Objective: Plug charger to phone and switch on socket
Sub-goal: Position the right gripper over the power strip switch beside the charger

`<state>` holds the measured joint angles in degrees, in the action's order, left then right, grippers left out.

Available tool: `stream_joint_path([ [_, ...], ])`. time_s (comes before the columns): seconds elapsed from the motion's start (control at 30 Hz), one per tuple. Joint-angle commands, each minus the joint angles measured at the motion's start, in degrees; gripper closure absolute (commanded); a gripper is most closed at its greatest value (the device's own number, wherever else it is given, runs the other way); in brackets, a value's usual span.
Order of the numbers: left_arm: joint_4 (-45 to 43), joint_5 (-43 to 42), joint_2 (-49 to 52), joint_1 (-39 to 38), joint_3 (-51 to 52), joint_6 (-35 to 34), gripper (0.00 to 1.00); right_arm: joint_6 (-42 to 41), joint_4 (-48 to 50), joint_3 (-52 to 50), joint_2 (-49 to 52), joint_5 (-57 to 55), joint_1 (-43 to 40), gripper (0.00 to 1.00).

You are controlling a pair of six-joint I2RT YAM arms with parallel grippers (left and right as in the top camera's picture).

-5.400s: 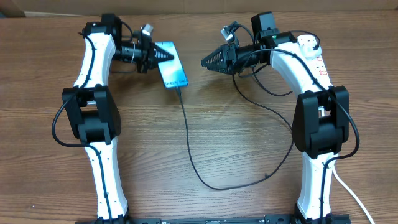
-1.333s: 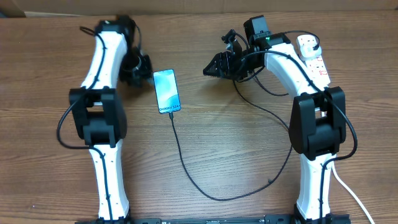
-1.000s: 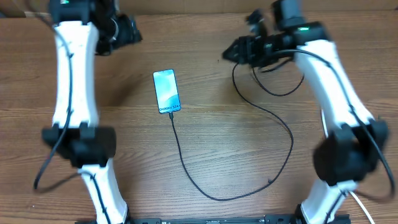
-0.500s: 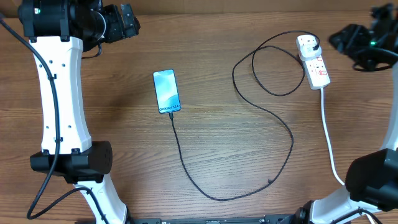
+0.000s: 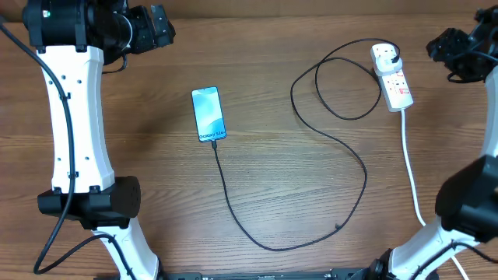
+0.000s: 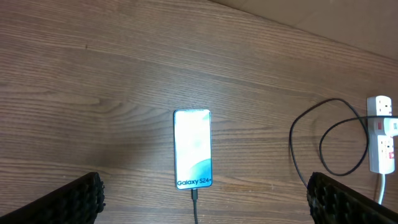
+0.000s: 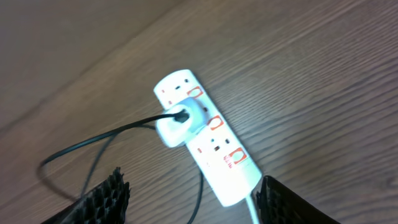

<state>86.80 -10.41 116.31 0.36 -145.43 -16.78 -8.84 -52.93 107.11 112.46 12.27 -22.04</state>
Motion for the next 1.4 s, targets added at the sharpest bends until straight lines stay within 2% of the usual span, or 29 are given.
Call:
stream_joint_path([
  [0.0, 0.0, 0.55, 0.24, -0.42, 0.2, 0.04, 0.0, -0.11, 1.53, -0.28, 3.41, -1.33, 0.11, 0.34],
  [0.57, -0.02, 0.52, 0.24, -0.42, 0.2, 0.04, 0.0, -0.13, 11.08, -0.28, 13.68, -3.91, 0.15, 0.33],
  [1.37, -0.02, 0.52, 0.24, -0.42, 0.2, 0.04, 0.0, -0.11, 16.33, -0.28, 21.94, -3.69, 0.61, 0.33],
])
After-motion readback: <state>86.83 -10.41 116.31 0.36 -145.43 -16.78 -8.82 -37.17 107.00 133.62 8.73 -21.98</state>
